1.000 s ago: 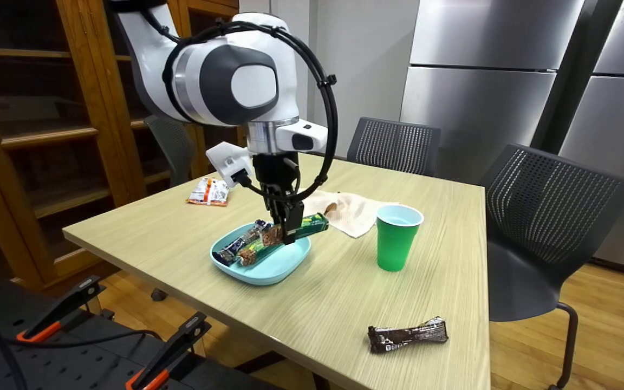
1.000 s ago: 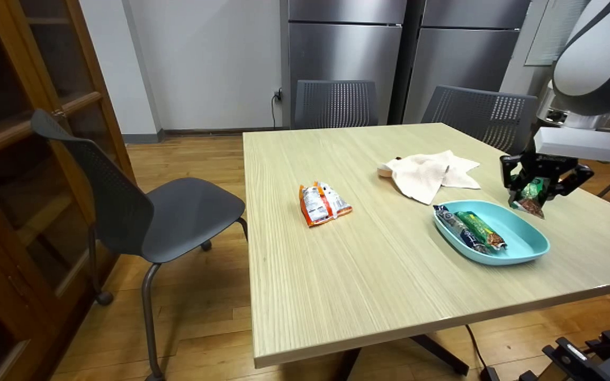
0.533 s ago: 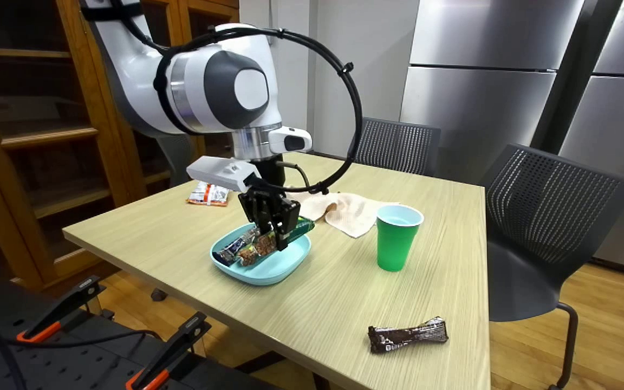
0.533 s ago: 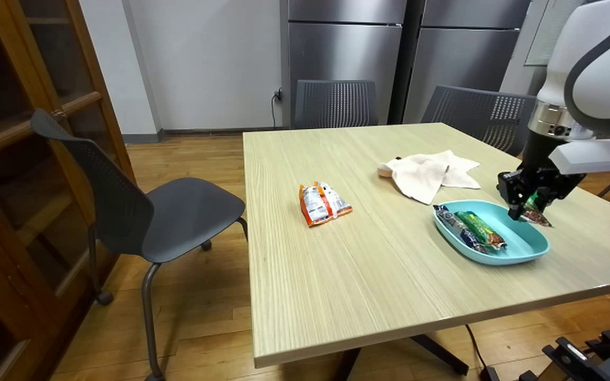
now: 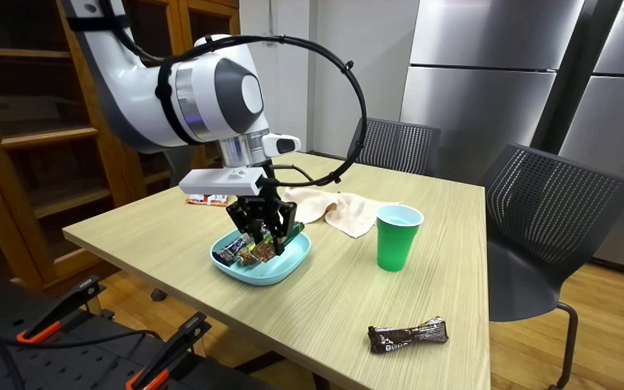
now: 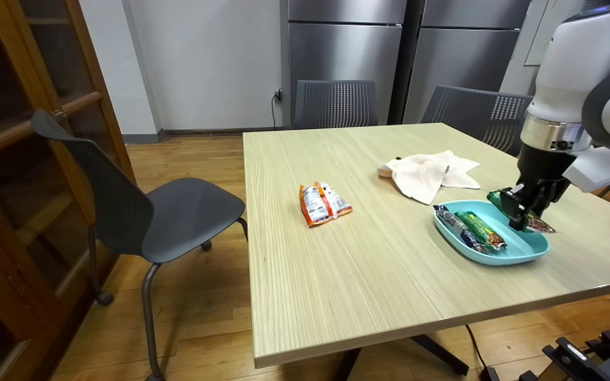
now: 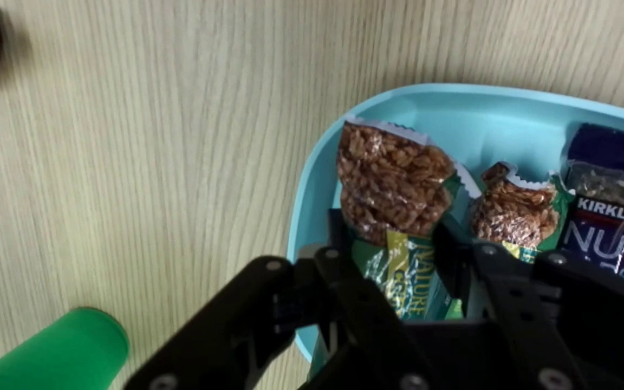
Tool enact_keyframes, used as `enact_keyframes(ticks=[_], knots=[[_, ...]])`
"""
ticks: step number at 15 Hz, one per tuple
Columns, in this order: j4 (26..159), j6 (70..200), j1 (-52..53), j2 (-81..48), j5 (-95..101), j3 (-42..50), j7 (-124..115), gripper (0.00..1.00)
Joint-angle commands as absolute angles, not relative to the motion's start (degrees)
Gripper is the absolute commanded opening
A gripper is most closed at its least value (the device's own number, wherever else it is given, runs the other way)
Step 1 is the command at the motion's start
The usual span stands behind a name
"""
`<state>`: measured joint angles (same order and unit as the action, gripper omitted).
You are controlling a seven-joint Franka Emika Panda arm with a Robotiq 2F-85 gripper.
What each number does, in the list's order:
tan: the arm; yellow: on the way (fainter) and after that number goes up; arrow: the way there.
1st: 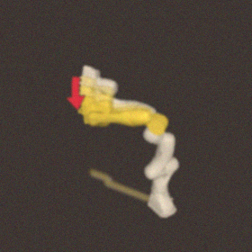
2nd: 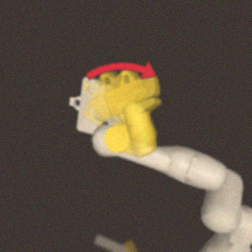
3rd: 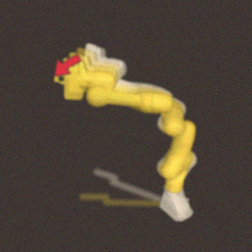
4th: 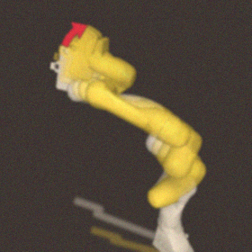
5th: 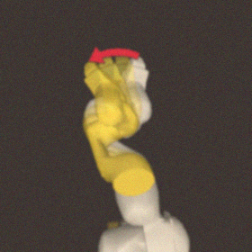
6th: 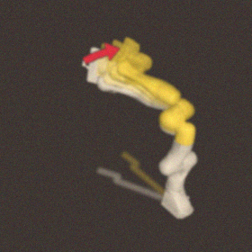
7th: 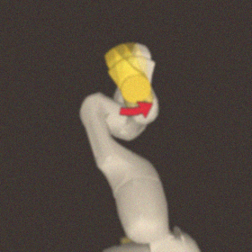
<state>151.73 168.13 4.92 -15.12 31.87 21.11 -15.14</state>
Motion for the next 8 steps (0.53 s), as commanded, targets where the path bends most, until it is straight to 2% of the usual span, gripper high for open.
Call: enact_keyframes(ticks=[1, 8], knots=[[151.91, 169.78, 5.82, -15.71, 34.58, 21.79, -14.81, 0.16], [151.41, 170.19, 4.89, -17.58, 32.25, 19.90, -14.65, 0.16]])
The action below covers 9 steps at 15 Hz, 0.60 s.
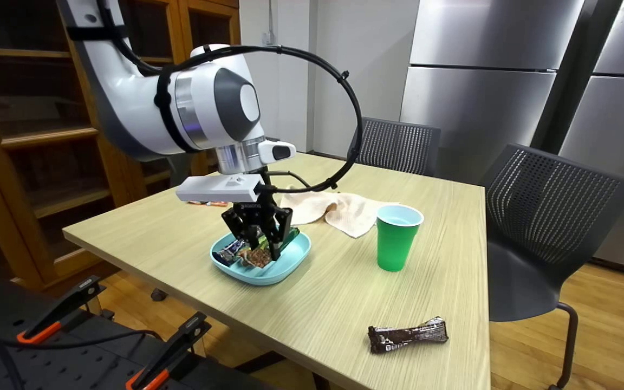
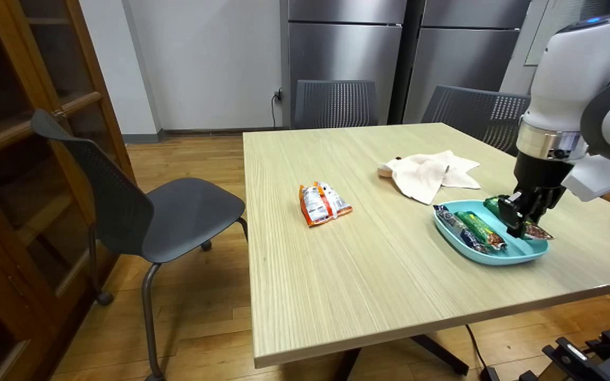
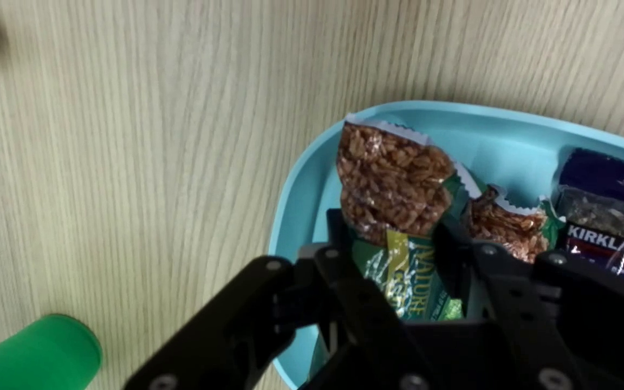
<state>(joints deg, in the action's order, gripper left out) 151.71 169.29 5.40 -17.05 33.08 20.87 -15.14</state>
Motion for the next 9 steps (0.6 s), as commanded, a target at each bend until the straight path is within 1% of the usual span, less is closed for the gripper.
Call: enact_keyframes(ticks=[1, 3, 6, 7, 9], knots=[[151.40, 170.08, 5.03, -17.60, 31.96, 19.87, -15.19, 0.63], [152.41, 170.15, 3.57, -16.37, 27.87, 17.84, -15.84, 0.73], [153.66, 169.98, 2.70, -14.16, 18.26, 15.91, -12.96, 0.97], [153.87, 169.68, 1.83, -13.43, 15.32, 14.77, -12.22, 0.99], [154.16, 168.91, 0.10, -11.88, 9.47, 12.85, -11.77, 1.00]])
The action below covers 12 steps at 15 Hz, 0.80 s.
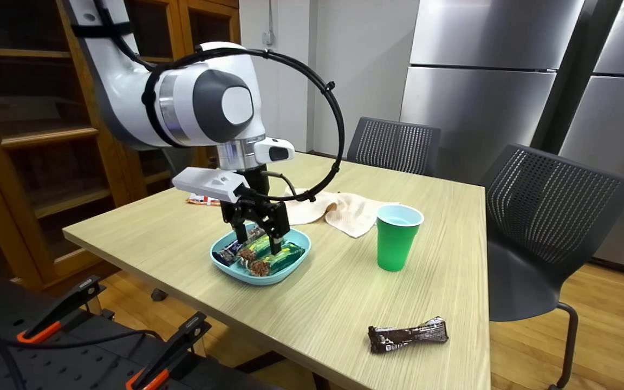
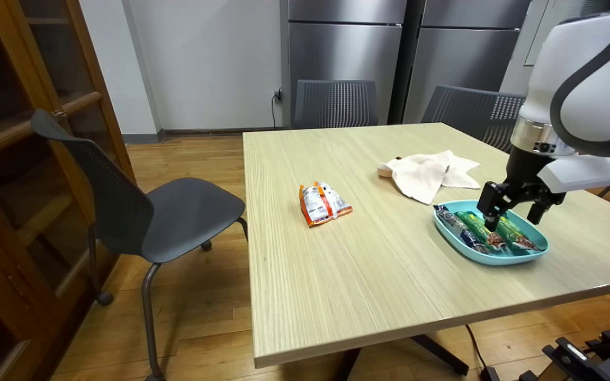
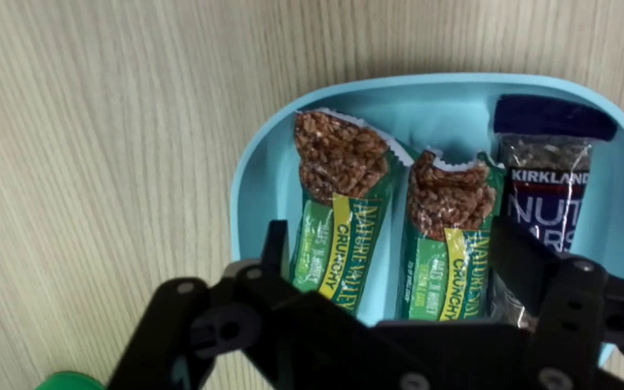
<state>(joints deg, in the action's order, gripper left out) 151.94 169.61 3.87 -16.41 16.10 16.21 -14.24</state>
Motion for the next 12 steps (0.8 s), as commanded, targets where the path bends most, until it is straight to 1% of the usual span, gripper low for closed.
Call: enact_keyframes(ticks=[1, 5, 12], knots=[[154.29, 168.48, -0.88, -11.05, 6.79, 12.07, -11.54, 1.00], [154.23, 165.89, -3.37, -7.71, -1.57, 11.83, -13.24, 1.00], [153.00, 161.02, -8.48, -5.41, -9.91, 13.66, -14.97, 1.00]])
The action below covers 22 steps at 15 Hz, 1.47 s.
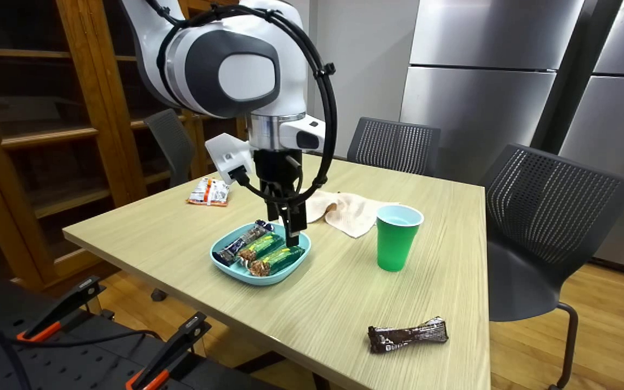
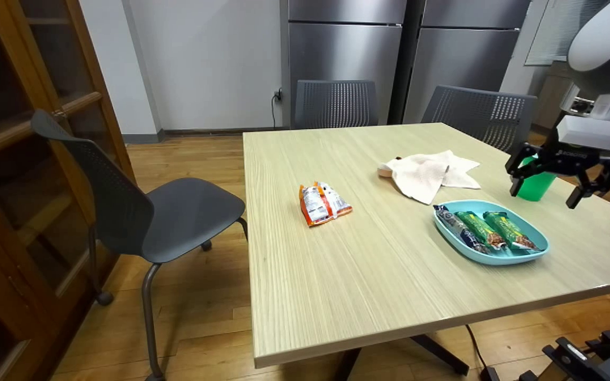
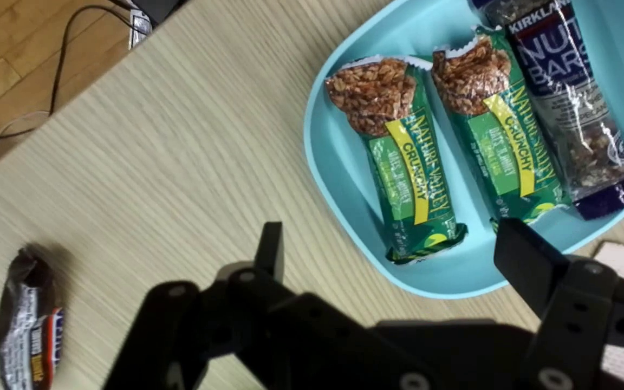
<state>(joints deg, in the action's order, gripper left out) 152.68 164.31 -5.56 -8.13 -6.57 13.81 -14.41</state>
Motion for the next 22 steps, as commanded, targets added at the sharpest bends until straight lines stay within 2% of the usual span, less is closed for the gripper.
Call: enact_keyframes(ticks=[1, 10, 22], knots=[[152.78, 161.32, -9.58, -5.61, -11.73, 13.72, -14.11, 1.00], [149.48, 163.80, -16.42, -7.98, -22.54, 16.86, -11.58, 1.00], [140.31, 162.60, -23.29, -19.50, -21.66, 18.22, -4.87, 1.00]])
